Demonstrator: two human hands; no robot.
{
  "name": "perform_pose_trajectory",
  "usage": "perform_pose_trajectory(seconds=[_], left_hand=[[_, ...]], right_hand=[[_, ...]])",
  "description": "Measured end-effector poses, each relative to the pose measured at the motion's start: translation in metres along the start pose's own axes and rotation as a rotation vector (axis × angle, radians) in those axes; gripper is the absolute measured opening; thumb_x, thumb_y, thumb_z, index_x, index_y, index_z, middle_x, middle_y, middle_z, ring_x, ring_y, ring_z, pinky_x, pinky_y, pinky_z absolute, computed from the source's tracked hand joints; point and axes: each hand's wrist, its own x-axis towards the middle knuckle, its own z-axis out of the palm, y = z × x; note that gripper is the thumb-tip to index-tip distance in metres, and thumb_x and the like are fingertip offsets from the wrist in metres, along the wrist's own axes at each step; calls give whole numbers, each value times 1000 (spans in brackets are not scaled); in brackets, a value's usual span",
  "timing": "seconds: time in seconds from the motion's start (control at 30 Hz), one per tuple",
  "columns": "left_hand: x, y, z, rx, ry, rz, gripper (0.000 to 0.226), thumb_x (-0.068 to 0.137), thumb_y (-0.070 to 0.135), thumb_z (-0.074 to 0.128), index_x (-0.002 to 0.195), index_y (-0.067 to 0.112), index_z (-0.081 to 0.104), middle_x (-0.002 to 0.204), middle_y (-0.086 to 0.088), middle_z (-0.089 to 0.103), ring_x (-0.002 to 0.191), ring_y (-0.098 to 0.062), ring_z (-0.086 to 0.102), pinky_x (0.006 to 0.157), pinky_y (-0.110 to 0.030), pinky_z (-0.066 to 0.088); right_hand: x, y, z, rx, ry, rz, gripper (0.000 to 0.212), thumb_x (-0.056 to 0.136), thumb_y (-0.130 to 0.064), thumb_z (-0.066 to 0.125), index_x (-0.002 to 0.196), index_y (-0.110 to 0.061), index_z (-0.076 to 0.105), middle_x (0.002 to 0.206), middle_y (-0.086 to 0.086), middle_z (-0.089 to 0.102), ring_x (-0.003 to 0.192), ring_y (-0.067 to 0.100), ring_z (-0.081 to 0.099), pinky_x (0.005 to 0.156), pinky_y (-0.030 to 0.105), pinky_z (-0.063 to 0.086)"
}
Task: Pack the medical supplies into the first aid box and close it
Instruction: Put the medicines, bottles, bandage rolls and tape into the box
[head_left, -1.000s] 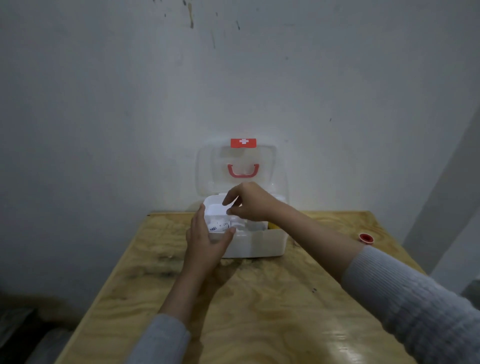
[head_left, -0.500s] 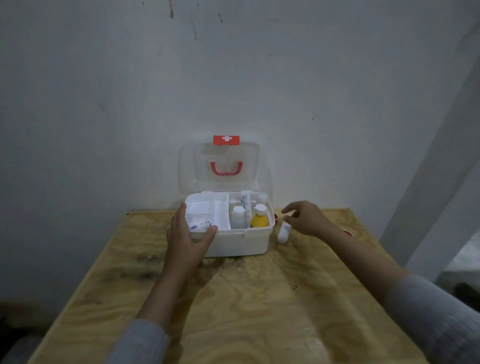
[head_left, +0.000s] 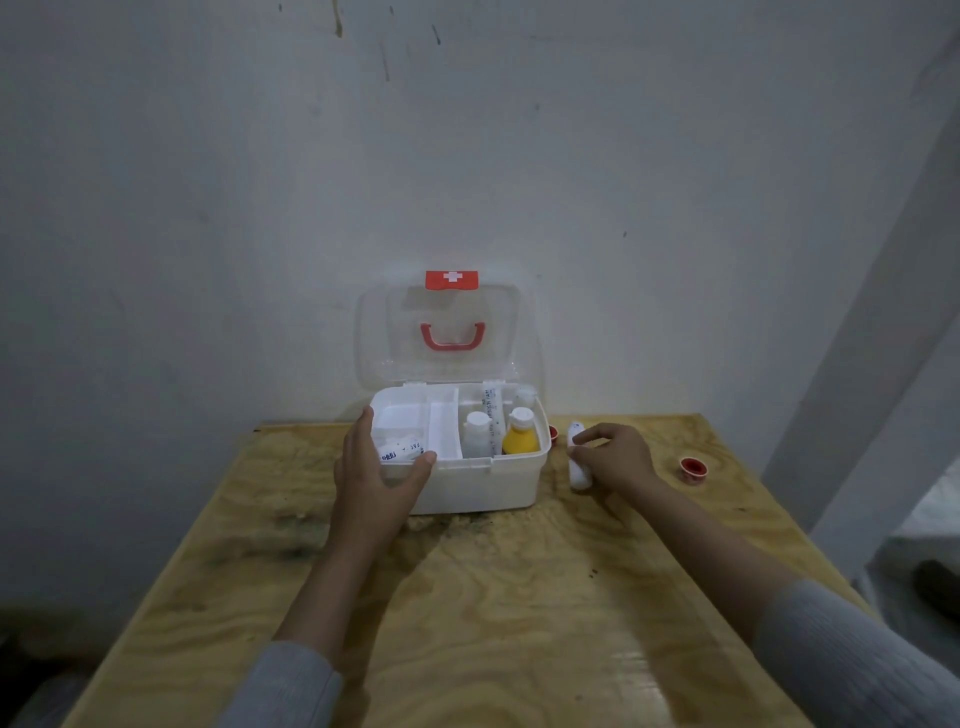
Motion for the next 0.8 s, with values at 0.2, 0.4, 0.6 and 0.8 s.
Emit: perform_pose_trajectory(seconds=[0.2, 0.4, 0.6, 0.8], left_hand=[[1, -1, 0, -17, 2, 19, 86, 77, 46, 67, 146, 30, 17, 152, 3, 24, 137, -23, 23, 104, -43, 33], [0, -1, 0, -15, -8, 10, 88, 76, 48, 67, 146, 31, 16, 153, 5, 22, 138, -23, 23, 104, -45, 34], [-3, 2, -2, -34, -31, -9, 89, 73, 55, 65, 144, 36, 16, 150, 7, 26, 135, -23, 27, 103, -51, 40], [-4, 4, -6, -5, -33, 7, 88, 75, 54, 64, 145, 32, 16, 150, 6, 27, 135, -22, 26, 103, -45, 38]], right_hand=[[-7, -38, -29, 178, 28, -118, 15, 71, -19, 78, 84, -16, 72, 81, 13, 73, 64, 19, 65, 71, 35, 57], [-27, -120, -34, 208, -141, -279, 20, 74, -16, 77, 92, -13, 70, 74, 11, 70, 63, 21, 68, 66, 35, 59], [-41, -170, 13, -23, -299, -333, 23, 72, -6, 74, 93, -8, 66, 83, 10, 66, 49, 14, 64, 50, 27, 56], [-26, -177, 50, -304, -384, -286, 17, 70, -11, 76, 82, 1, 72, 81, 16, 74, 73, 26, 72, 67, 35, 60]])
